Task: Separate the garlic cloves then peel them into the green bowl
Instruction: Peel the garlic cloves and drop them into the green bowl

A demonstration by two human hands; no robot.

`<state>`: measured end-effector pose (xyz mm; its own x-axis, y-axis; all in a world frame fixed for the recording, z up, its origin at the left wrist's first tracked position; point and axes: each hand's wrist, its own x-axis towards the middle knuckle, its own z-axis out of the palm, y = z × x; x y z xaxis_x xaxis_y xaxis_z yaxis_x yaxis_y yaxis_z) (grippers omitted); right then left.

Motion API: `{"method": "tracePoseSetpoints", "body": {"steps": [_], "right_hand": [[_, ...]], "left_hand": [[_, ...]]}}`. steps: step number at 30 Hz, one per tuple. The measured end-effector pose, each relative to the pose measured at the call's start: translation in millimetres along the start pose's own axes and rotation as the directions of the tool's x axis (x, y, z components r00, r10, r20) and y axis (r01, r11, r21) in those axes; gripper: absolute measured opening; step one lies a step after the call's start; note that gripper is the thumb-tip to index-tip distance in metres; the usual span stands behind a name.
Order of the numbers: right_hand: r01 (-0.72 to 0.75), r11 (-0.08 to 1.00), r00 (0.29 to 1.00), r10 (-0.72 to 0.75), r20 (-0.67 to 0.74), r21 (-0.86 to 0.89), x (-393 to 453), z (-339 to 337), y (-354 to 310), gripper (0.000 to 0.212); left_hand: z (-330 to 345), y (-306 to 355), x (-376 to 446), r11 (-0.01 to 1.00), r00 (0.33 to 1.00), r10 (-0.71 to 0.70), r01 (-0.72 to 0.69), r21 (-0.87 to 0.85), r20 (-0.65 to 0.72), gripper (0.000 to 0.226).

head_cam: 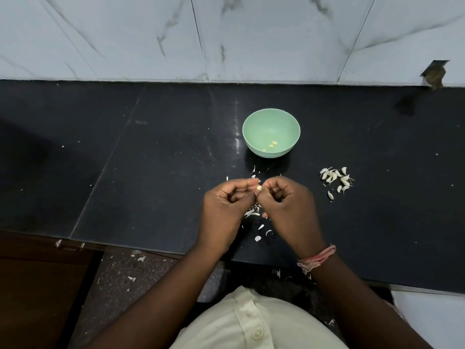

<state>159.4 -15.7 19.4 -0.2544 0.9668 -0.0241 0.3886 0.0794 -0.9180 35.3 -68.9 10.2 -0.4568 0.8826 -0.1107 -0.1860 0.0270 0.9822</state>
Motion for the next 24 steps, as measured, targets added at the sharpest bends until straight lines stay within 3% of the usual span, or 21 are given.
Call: {"method": "tracePoseSetpoints", "body": {"steps": [4,8,12,15,17,19,24], "right_hand": [[-0.117,0.966,0.993,0.105,0.061,0.232,3.1,1.4,-1.3,0.009],[-0.24,0.87,0.97,0.229,0.078,0.431,2.8,6.5,5.0,0.018],[-0.259,0.918,0.964,0.265,0.021,0.3,6.1,2.4,12.9,0.032],[-0.175,0.978,0.984,0.178,-0.012,0.117,5.7,0.8,13.8,0.05],[-0.094,0.994,0.995,0.095,-0.026,0.05,4.4,1.0,13.6,0.04],[-0.038,0.998,0.998,0.041,-0.038,0.056,3.3,1.1,12.8,0.007],[0.092,0.98,0.995,-0.085,-0.048,0.178,3.8,-3.7,8.3,0.028]], "left_hand": [[2.6,-4.0,1.8,0.98,0.992,-0.128,0.128,-0.155,0.005,0.02],[7.1,-0.9,1.4,0.813,0.932,-0.354,0.347,-0.467,0.076,0.021],[8.7,2.5,1.4,0.698,0.885,-0.453,0.427,-0.575,0.108,0.018],[7.7,4.9,2.1,0.67,0.873,-0.473,0.444,-0.595,0.118,0.017],[8.5,4.9,2.6,0.674,0.879,-0.462,0.435,-0.597,0.119,0.018],[9.6,3.8,2.9,0.689,0.891,-0.44,0.415,-0.594,0.113,0.022],[7.4,0.0,2.6,0.739,0.917,-0.389,0.366,-0.565,0.086,0.033]]}}
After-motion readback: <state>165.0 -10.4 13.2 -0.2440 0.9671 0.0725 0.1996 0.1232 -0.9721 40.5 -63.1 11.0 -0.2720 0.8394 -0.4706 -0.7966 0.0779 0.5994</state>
